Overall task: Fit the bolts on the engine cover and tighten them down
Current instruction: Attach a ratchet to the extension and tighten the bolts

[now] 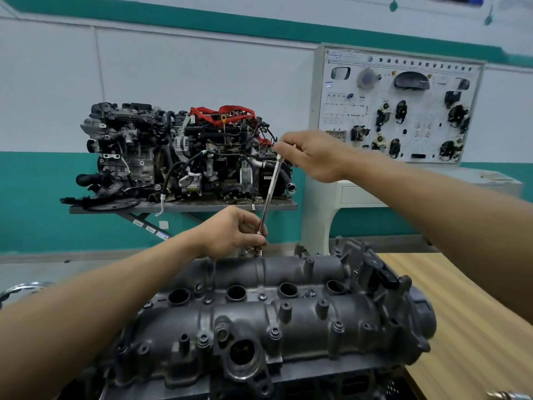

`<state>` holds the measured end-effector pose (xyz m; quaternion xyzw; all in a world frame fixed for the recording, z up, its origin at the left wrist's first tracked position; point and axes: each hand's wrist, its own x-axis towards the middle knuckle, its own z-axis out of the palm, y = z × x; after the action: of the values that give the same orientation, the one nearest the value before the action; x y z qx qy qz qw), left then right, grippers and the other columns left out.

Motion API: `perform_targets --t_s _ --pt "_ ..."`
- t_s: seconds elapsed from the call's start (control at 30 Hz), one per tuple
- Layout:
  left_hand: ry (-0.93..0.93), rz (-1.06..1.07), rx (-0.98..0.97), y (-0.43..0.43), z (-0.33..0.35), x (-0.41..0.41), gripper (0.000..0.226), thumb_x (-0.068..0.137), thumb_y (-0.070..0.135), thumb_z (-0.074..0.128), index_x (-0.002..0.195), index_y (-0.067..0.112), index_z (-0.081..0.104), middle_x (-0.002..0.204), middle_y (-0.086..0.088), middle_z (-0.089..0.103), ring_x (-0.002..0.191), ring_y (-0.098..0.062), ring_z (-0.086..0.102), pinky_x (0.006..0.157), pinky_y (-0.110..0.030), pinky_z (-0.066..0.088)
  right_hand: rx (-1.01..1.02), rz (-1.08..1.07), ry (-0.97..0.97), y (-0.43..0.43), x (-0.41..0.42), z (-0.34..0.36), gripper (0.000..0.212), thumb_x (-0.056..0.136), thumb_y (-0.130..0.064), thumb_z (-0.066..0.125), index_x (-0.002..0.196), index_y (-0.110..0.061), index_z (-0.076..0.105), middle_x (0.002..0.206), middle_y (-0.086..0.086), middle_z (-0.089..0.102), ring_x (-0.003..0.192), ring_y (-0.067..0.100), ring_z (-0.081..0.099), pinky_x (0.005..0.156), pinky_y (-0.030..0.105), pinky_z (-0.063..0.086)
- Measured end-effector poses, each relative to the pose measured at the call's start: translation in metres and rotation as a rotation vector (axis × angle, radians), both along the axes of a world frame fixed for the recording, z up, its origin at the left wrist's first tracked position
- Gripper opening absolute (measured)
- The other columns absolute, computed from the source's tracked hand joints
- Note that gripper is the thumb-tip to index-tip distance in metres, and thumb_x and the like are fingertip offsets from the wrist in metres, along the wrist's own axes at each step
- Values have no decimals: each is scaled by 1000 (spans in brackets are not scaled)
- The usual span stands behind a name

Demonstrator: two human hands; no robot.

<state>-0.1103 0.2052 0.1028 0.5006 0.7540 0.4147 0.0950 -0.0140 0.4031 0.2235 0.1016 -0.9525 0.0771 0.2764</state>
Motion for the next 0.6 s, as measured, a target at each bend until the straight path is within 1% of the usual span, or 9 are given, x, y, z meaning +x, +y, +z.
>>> perform_targets --t_s 0.03,0.1,0.17,0.2,0.3,0.37,0.43,0.57,0.6 --pt "-2 6 5 2 -1 -1 15 90 1 70 102 -7 69 99 -23 75 93 -29 71 95 -40 55 28 19 10 -4 -1 2 34 103 -47 41 80 -27 54 67 -11 51 58 -4 47 55 13 36" --pt "5 10 8 3 -3 -3 11 89 1 71 99 -5 69 96 -22 76 88 -24 71 90 -35 56 59 44 17 -13 -4 7 32 102 -48 45 88 -25 61 66 -12 52 57 -7 47 54 10 36" --pt "17 27 14 2 -4 -4 8 90 3 71 97 -2 70 93 -17 77 84 -19 72 87 -31 57 71 43 9 -18 -6 10 31 101 -48 46 84 -27 59 64 -11 51 55 -2 47 52 13 34" --pt "23 40 17 2 -5 -5 8 90 4 71 96 0 70 92 -15 78 84 -19 73 87 -32 57 77 37 3 -19 -7 10 31 101 -49 45 80 -30 57 64 -11 51 55 1 46 53 18 35" --pt "36 64 7 4 -9 -4 7 90 8 72 95 3 71 88 -9 78 79 -19 70 85 -41 56 67 17 7 -18 -6 4 34 102 -48 45 72 -33 50 63 -9 50 56 5 44 54 24 33" --pt "22 66 12 5 -10 -3 7 91 8 72 95 3 70 80 -3 78 72 -16 66 79 -41 56 53 8 18 -17 -5 0 39 103 -45 44 72 -24 52 63 -6 49 57 10 43 54 26 34" --pt "-7 61 24 5 -11 -2 8 90 6 72 95 0 69 76 -3 77 70 -17 64 75 -38 53 51 -6 16 -17 -4 -1 43 104 -43 42 77 -13 54 64 -2 49 58 14 42 55 28 35" --pt "1 65 18 7 -11 0 9 90 4 72 94 -3 69 69 2 74 63 -12 61 68 -31 52 57 22 14 -19 -2 -2 40 106 -40 40 79 -12 52 65 -4 47 57 10 40 51 17 32" --pt "9 70 15 7 -11 1 8 90 4 72 94 -3 69 68 3 74 62 -11 62 67 -30 52 52 26 6 -20 -3 -3 41 106 -38 39 79 -10 51 65 -3 46 58 11 39 51 17 33"
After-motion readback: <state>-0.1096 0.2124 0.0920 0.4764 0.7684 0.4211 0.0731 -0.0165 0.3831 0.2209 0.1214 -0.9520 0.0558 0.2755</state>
